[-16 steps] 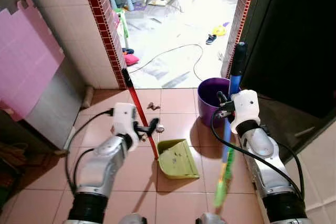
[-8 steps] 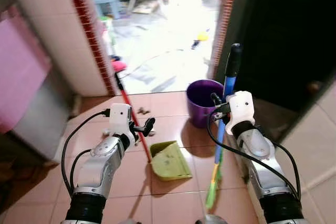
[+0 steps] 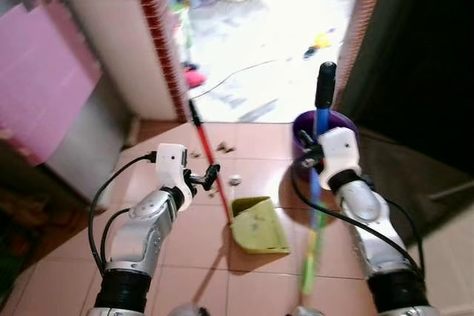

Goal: Sweep floor

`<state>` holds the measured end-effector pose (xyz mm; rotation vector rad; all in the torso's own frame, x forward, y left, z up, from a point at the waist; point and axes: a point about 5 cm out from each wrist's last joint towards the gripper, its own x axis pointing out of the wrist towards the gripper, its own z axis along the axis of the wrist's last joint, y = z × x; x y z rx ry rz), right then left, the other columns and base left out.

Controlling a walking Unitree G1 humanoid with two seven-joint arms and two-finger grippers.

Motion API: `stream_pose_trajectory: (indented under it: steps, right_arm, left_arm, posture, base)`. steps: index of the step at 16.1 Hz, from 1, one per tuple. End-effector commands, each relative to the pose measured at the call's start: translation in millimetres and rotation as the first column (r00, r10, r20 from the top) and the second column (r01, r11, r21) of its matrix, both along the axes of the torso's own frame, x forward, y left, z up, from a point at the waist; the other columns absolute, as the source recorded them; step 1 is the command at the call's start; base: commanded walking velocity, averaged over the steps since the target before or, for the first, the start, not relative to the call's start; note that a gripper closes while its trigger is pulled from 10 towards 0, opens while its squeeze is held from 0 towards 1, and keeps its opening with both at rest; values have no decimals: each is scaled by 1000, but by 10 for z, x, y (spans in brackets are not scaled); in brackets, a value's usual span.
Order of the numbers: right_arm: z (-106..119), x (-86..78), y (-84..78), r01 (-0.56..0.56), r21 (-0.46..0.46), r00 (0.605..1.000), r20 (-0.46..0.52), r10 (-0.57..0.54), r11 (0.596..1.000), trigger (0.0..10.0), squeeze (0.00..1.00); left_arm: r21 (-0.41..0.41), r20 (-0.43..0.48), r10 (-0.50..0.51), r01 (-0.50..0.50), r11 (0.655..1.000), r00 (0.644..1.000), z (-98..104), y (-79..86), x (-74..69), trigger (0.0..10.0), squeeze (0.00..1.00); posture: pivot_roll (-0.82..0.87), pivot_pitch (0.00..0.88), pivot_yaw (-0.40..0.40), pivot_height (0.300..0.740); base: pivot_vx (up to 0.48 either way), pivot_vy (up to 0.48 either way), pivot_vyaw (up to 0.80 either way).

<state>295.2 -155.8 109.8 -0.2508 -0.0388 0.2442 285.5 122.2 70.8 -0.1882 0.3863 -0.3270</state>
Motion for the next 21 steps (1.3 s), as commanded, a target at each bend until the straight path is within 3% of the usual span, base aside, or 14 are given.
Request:
stream_pose_trajectory:
  steps: [1, 7, 10, 13, 15, 16, 18, 21]
  right_arm:
    - [99, 26, 19, -19, -6, 999, 51, 19, 1000, 10000, 0]
    - [-38, -41, 14, -17, 47, 1000, 22, 16, 999, 10000, 0]
    - [-55, -71, 1, -20, 56, 1000, 24, 19, 998, 10000, 0]
    - [-206, -113, 12, 43, 206, 998, -54, -33, 978, 10000, 0]
    - [-222, -146, 74, 28, 217, 999, -41, -20, 976, 10000, 0]
    - [-199, -168, 141, -16, 188, 1000, -18, 20, 982, 10000, 0]
    - [-205, -154, 130, -9, 194, 1000, -20, 13, 981, 10000, 0]
    - [-191, -108, 106, -11, 189, 1000, -13, 14, 982, 10000, 0]
  left_arm:
    - [15, -14, 12, -12, 1000, 1000, -32, 29, -13, 10000, 0]
    - [79, -33, 43, -40, 996, 999, -156, 74, -57, 10000, 0]
    - [137, 32, 76, -80, 987, 997, -197, 150, -85, 10000, 0]
    - [229, 149, 35, -69, 971, 988, -177, 151, -42, 10000, 0]
    - [243, 202, 31, -81, 967, 979, -92, 157, 26, 10000, 0]
    - [250, 306, 22, -103, 963, 952, 104, 179, 151, 10000, 0]
    - [240, 397, 58, -165, 957, 916, 327, 295, 309, 10000, 0]
    - [241, 391, 83, -189, 952, 917, 315, 374, 336, 10000, 0]
  posture:
    - [-149, 0, 60, 740]
    - [-145, 0, 49, 740]
    - [-142, 0, 43, 740]
    - [-144, 0, 43, 740]
    - [-141, 0, 49, 740]
    - [-137, 0, 52, 740]
    - [-120, 0, 44, 740]
    - [-122, 0, 44, 740]
  base:
    - [240, 255, 0]
    - [40, 129, 0]
    - [0, 0, 0]
    - [0, 0, 0]
    - [0, 0, 0]
    - [0, 0, 0]
    - [0, 0, 0]
    - [0, 0, 0]
